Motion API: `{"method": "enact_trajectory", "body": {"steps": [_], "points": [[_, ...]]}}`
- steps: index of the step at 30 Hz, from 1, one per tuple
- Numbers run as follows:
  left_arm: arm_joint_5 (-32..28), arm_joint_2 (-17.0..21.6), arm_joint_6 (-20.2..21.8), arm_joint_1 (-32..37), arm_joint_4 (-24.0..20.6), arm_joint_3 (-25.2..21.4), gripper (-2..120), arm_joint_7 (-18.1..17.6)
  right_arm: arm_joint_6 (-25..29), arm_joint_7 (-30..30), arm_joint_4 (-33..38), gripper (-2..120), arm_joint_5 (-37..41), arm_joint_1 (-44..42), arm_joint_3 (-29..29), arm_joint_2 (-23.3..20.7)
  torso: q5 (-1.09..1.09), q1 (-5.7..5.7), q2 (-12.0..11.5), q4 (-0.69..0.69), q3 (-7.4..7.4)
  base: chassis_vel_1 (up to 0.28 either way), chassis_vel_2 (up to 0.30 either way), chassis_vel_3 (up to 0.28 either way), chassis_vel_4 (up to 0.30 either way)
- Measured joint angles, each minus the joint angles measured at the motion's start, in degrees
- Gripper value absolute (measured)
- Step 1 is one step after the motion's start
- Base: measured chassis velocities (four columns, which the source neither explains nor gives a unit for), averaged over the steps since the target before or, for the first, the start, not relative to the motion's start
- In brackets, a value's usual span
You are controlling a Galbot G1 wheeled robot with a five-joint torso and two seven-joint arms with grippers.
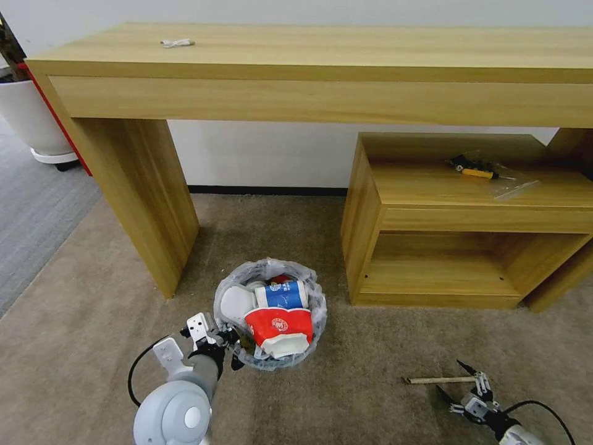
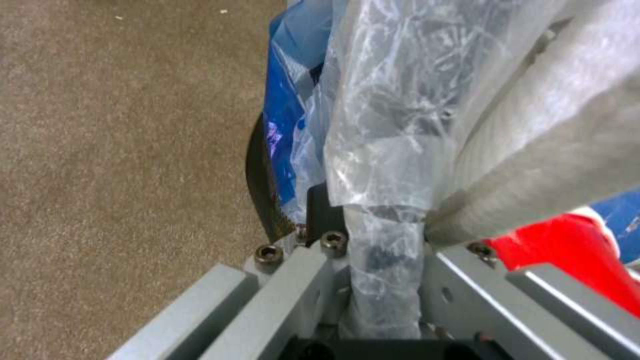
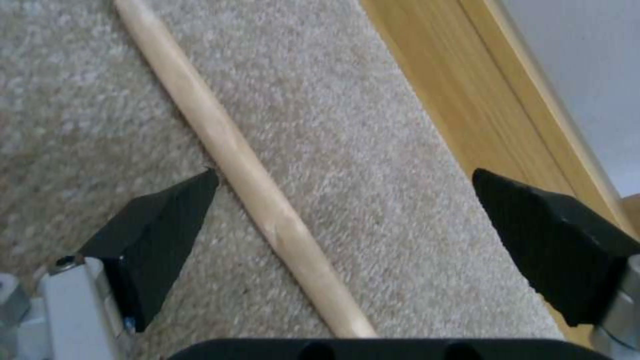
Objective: Pick up the trash bin and place the garbage on the floor into it.
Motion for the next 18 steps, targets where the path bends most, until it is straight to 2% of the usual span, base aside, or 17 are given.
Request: {"method": "enact_trajectory", "body": {"steps": [11,14,15,18], "points": [[0.0,0.0,-0.1,0.8,-1.3,0.0,0,0.2,0.0,1.2,-1.8,87,-1.2,0.0,0.3,0.7,-0.02,0.00,0.0,-0.01,-0.01,0.000,0.000,0.000,0.000],[0.1,0.0,-0.2,1.3,-1.9,0.1,0,0.3,0.0,1.4,-2.0,77,-1.4,-0.1,0.4,0.8,-0.02,0.00,0.0,0.00,-0.01,0.000,0.000,0.000,0.000],[0.1,0.0,-0.2,1.3,-1.9,0.1,0,0.3,0.0,1.4,-2.0,77,-1.4,-0.1,0.4,0.8,-0.02,0.00,0.0,0.00,-0.01,0.000,0.000,0.000,0.000],[0.2,0.0,-0.2,1.5,-2.4,0.1,0,0.3,0.0,1.4,-2.0,62,-1.5,-0.4,0.5,0.8,-0.01,0.00,0.0,-0.01,-0.01,0.000,0.000,0.000,0.000]]}}
